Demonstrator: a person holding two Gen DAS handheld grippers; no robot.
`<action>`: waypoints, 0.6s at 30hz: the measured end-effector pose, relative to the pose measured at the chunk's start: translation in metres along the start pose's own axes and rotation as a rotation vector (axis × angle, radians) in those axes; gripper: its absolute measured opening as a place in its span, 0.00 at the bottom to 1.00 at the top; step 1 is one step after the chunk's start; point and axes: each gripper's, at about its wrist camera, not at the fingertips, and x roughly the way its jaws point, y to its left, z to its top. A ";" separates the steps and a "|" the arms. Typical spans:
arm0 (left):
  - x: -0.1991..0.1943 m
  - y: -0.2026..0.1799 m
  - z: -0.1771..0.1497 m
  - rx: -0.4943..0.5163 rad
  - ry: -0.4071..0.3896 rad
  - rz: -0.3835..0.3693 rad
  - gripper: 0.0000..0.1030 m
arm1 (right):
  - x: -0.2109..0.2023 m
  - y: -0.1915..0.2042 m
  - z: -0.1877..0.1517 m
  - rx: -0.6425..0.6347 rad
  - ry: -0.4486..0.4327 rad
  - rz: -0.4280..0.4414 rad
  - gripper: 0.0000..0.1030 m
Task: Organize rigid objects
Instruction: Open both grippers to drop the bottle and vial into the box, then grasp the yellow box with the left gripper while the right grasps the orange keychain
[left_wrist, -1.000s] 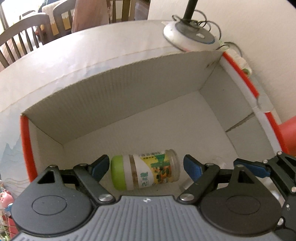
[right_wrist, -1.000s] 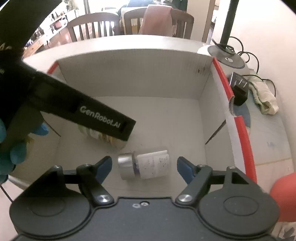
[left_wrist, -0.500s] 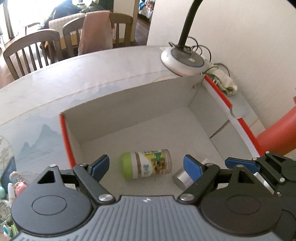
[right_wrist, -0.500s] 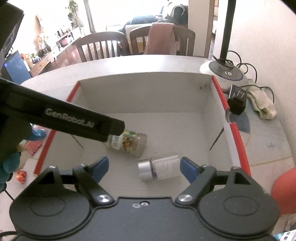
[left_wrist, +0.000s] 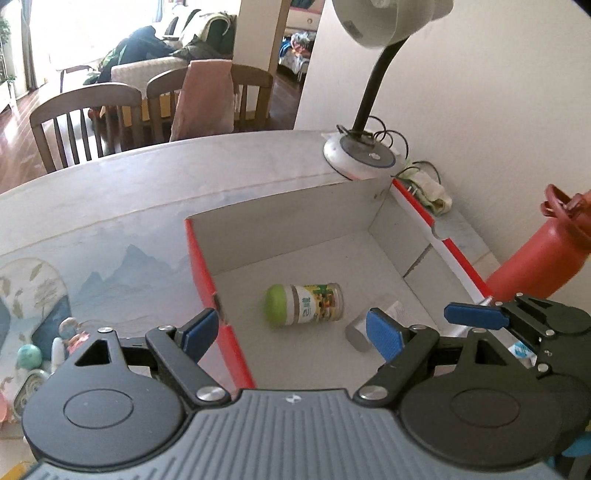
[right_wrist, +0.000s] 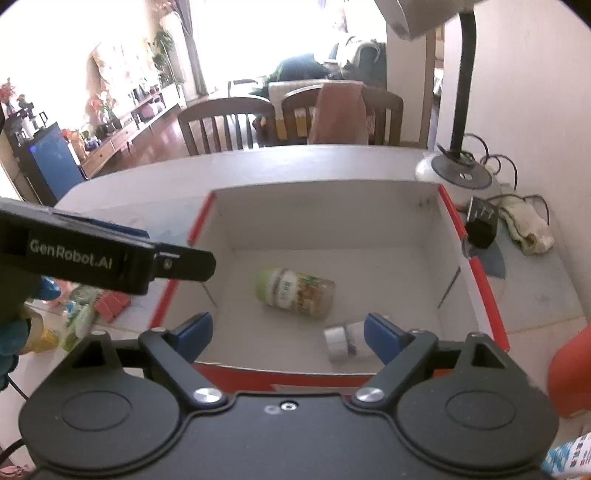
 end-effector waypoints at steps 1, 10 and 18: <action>-0.006 0.002 -0.003 0.002 -0.011 0.000 0.85 | -0.003 0.006 -0.002 0.001 -0.006 0.001 0.86; -0.058 0.043 -0.040 -0.014 -0.074 -0.010 0.85 | -0.020 0.062 -0.015 0.012 -0.068 0.044 0.89; -0.095 0.090 -0.076 -0.038 -0.095 0.000 0.86 | -0.023 0.118 -0.027 0.002 -0.107 0.099 0.94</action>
